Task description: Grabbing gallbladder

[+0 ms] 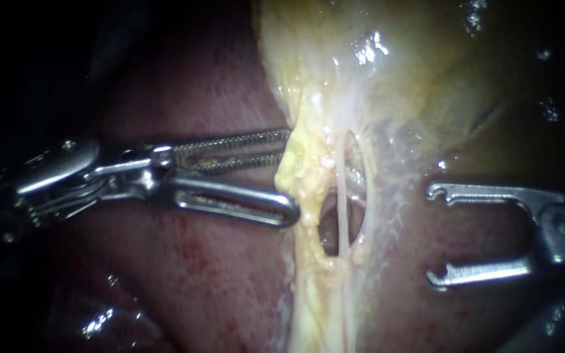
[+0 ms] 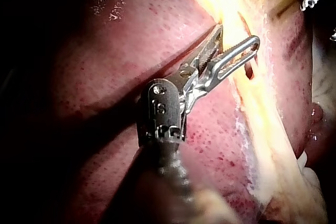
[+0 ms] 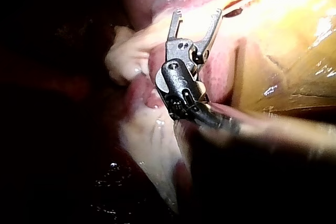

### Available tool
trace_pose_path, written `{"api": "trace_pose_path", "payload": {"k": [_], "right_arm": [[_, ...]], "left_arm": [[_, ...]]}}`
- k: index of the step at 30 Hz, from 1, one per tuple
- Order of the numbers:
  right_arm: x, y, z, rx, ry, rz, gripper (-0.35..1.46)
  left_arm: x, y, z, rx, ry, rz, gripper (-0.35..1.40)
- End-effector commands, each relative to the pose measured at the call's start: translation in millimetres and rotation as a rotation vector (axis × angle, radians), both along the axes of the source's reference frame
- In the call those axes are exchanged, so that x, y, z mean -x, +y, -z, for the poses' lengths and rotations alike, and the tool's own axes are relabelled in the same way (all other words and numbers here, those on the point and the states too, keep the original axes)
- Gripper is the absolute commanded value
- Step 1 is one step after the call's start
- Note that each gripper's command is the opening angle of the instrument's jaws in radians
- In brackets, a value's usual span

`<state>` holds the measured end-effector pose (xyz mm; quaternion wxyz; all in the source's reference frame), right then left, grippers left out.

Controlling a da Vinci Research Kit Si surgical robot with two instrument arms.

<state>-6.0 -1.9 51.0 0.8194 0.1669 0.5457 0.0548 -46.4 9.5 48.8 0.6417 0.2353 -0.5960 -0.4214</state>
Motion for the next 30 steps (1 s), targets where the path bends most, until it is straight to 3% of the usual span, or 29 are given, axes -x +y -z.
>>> {"api": "trace_pose_path", "payload": {"k": [1, 10, 15, 22, 30], "right_arm": [[0.0, 0.0, 0.0, 0.000, 0.000, 0.000, 0.57], [0.0, 0.0, 0.0, 0.000, 0.000, 0.000, 0.57], [0.0, 0.0, 0.0, 0.000, 0.000, 0.000, 0.57], [0.0, 0.0, 0.0, 0.000, 0.000, 0.000, 0.57], [0.0, 0.0, 0.0, 0.000, 0.000, 0.000, 0.57]], "left_arm": [[0.0, 0.0, 0.0, -0.008, 0.009, 0.006, 0.29], [0.0, -0.2, -0.4, -0.050, 0.073, 0.037, 0.02], [0.1, -0.7, -1.2, -0.062, 0.102, 0.042, -0.35], [0.2, -1.2, -1.5, -0.068, 0.130, 0.025, -0.35], [0.4, -1.4, -1.3, -0.069, 0.129, 0.019, -0.35]]}}
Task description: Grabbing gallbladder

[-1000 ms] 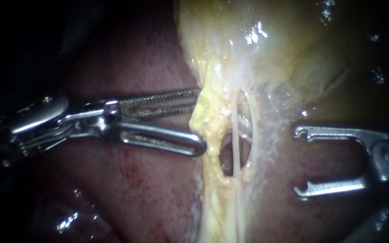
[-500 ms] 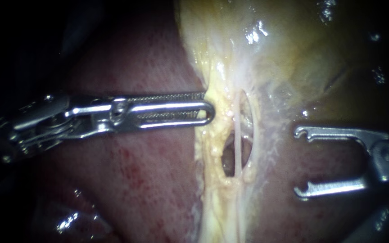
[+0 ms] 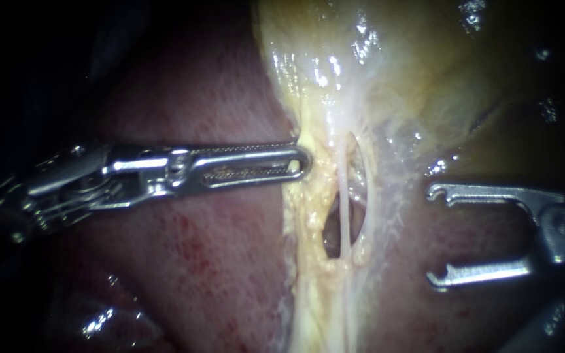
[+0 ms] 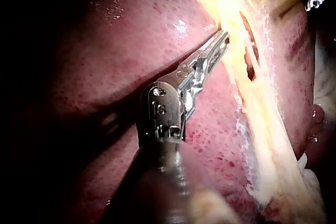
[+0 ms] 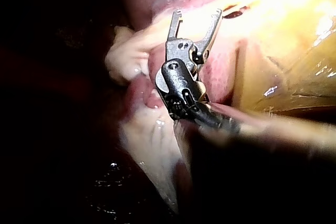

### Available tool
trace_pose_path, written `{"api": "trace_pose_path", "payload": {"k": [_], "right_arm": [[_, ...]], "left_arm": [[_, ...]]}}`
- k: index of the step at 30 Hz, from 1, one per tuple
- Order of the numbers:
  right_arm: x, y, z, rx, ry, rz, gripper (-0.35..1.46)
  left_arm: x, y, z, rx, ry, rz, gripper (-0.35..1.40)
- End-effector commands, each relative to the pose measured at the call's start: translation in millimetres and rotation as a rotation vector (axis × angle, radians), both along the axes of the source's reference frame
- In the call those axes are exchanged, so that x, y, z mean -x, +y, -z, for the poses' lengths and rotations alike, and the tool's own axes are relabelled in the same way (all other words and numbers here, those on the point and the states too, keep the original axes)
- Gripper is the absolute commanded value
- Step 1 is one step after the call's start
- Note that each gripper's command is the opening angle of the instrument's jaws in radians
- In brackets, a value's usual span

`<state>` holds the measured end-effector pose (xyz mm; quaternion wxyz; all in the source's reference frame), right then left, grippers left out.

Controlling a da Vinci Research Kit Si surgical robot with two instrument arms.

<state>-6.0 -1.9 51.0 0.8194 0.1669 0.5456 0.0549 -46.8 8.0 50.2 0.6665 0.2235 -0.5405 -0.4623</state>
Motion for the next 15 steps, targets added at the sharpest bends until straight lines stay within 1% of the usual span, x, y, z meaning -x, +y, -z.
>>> {"api": "trace_pose_path", "payload": {"k": [1, 15], "right_arm": [[0.0, 0.0, 0.0, 0.000, 0.000, 0.000, 0.57], [0.0, 0.0, 0.0, 0.000, 0.000, 0.000, 0.57]], "left_arm": [[0.0, 0.0, 0.1, 0.000, -0.001, -0.001, -0.35], [-0.1, 0.0, 0.2, -0.002, -0.004, -0.005, -0.35]]}}
